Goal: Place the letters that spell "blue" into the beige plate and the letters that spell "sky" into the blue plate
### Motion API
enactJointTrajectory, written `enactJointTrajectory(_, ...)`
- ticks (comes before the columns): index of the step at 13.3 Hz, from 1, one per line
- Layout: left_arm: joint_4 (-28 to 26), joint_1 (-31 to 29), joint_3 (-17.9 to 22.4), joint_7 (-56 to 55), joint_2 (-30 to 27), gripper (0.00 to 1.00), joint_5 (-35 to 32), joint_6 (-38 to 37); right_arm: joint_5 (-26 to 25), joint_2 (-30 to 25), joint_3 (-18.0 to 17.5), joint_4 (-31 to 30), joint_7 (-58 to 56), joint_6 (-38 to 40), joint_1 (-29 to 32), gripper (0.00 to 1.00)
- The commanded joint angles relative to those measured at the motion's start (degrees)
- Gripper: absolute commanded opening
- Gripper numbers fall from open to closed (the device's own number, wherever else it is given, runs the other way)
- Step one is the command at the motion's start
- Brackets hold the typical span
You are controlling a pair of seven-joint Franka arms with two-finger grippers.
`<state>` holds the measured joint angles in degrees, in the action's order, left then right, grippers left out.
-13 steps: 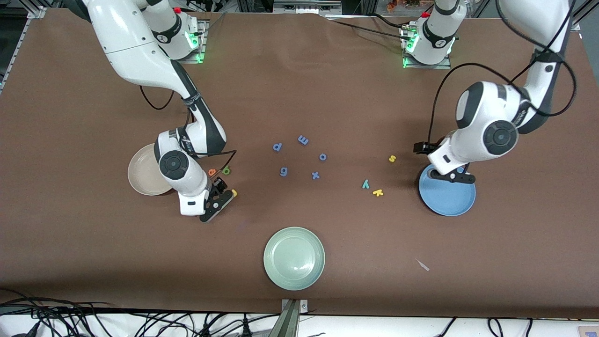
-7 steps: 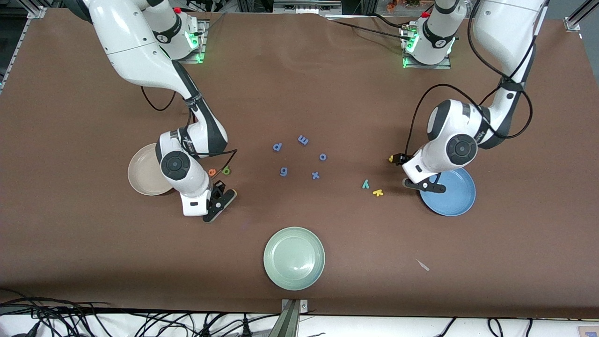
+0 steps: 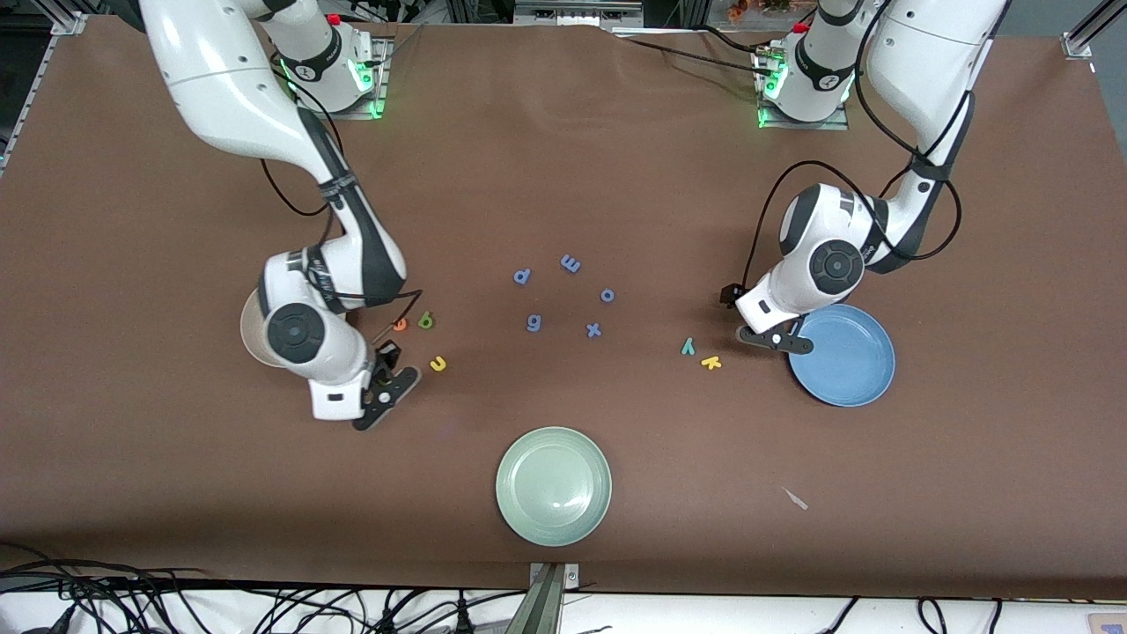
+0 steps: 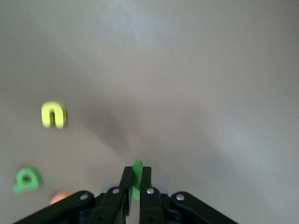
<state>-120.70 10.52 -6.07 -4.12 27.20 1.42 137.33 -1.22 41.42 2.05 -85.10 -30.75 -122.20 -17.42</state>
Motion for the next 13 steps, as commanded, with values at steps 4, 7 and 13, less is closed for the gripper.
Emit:
enactJointTrajectory(4,-3.7,1.2,-0.3,0.1,-1.6,0.99,1.6,1.0,1.3,-13.4,7.1,-15.4,-3.4,2.2,1.3,0.00)
enactJointTrajectory(7,-3.6,1.2,-0.6,0.1,-1.5,0.84,1.6,1.2,3.0,-16.4,10.2,-26.6,-3.2,-6.3,1.3,0.00)
enactJointTrajectory(13,-3.6,1.3,-0.6,0.2,-1.3,0.24,1.5,2.8,5.2,-17.6,9.7,-27.1,6.8,-4.2,0.5,1.00)
